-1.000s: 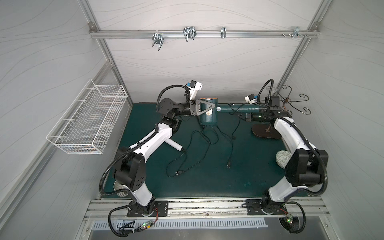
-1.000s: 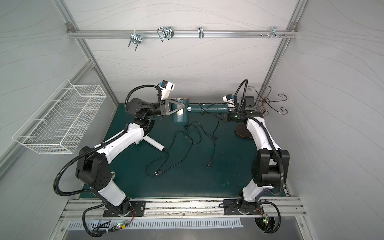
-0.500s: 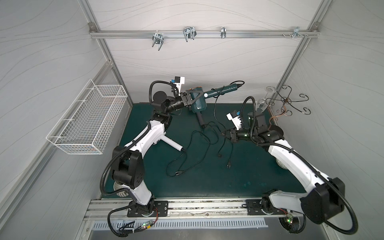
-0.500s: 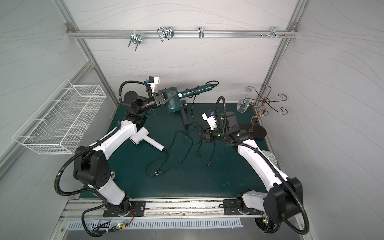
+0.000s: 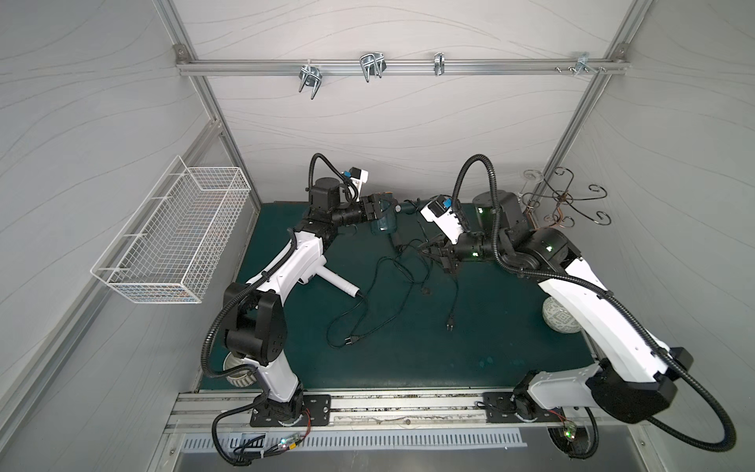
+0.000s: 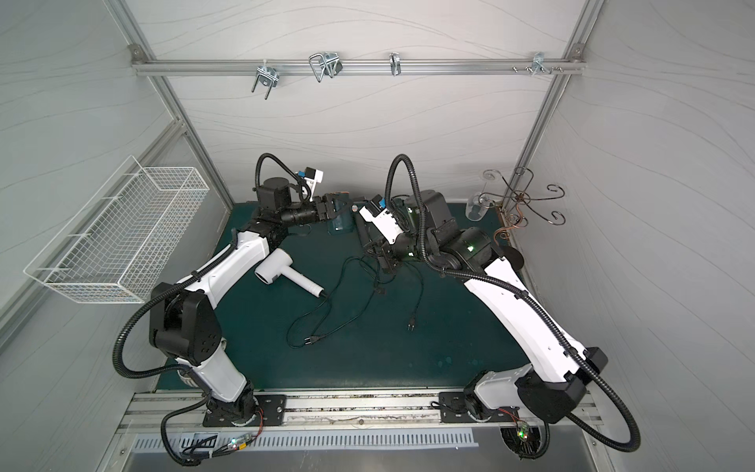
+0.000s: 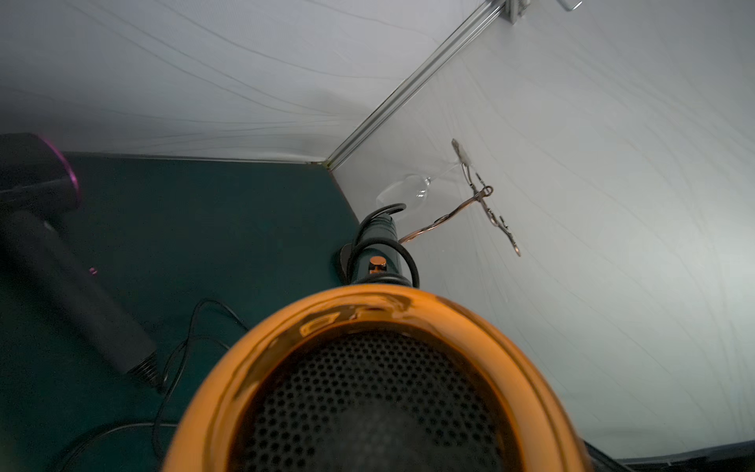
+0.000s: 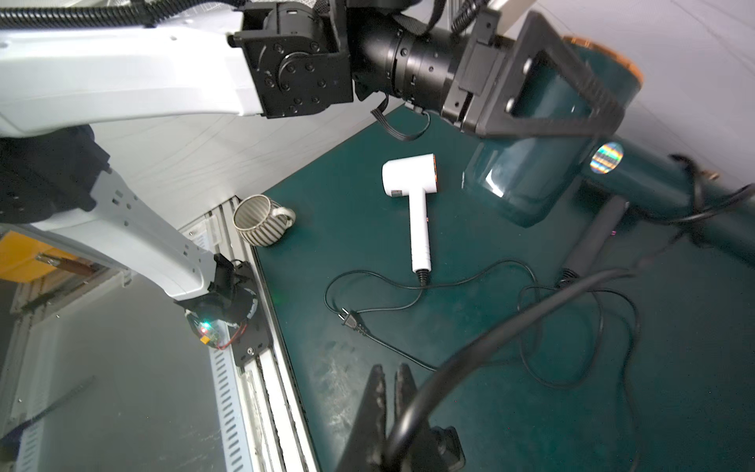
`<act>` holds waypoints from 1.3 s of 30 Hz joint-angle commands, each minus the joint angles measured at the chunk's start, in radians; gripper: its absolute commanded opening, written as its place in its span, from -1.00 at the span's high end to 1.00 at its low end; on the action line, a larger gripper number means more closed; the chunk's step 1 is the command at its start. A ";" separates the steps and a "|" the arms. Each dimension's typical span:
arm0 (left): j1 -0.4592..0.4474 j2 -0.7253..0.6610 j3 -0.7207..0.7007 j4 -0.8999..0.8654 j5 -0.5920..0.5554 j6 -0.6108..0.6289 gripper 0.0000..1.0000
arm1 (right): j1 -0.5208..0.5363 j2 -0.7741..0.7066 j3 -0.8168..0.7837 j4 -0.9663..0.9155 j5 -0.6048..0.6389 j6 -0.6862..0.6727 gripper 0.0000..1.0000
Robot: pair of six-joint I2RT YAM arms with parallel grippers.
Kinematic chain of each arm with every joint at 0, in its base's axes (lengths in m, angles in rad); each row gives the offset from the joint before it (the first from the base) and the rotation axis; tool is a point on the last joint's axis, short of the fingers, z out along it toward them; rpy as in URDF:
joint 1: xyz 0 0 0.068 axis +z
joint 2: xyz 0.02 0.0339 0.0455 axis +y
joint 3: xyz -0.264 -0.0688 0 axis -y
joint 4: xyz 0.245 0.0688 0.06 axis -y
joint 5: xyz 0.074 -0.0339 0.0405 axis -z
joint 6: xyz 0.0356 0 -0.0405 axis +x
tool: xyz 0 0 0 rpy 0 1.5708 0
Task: Wrap the cord around the hair dryer
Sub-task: Wrap the power cord around the hair dryer.
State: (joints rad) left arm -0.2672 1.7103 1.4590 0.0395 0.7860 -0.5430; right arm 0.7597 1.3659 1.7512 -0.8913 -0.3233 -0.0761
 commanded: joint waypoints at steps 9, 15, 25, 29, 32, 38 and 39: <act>-0.009 -0.006 0.046 -0.140 -0.095 0.223 1.00 | 0.071 0.153 0.400 -0.370 0.157 -0.213 1.00; -0.025 -0.033 0.005 -0.174 -0.107 0.253 1.00 | 0.071 0.203 0.530 -0.406 0.276 -0.288 1.00; -0.133 -0.171 -0.073 -0.400 -0.078 0.380 1.00 | -0.018 0.212 0.485 -0.264 0.516 -0.517 1.00; -0.191 -0.235 -0.102 -0.504 -0.058 0.436 1.00 | -0.103 0.192 0.398 -0.131 0.507 -0.597 1.00; -0.221 -0.272 -0.111 -0.540 0.005 0.452 1.00 | -0.174 0.201 0.366 -0.052 0.428 -0.622 1.00; -0.266 -0.302 -0.091 -0.458 0.216 0.377 1.00 | -0.291 0.263 0.351 -0.021 0.110 -0.637 1.00; -0.270 -0.302 -0.085 -0.423 0.248 0.347 1.00 | -0.314 0.270 0.339 -0.024 0.037 -0.627 1.00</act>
State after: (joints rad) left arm -0.5209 1.4303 1.3380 -0.4789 0.8703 -0.1669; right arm 0.4885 1.6176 2.1029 -0.9905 -0.0708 -0.6708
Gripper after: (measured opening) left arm 0.762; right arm 0.065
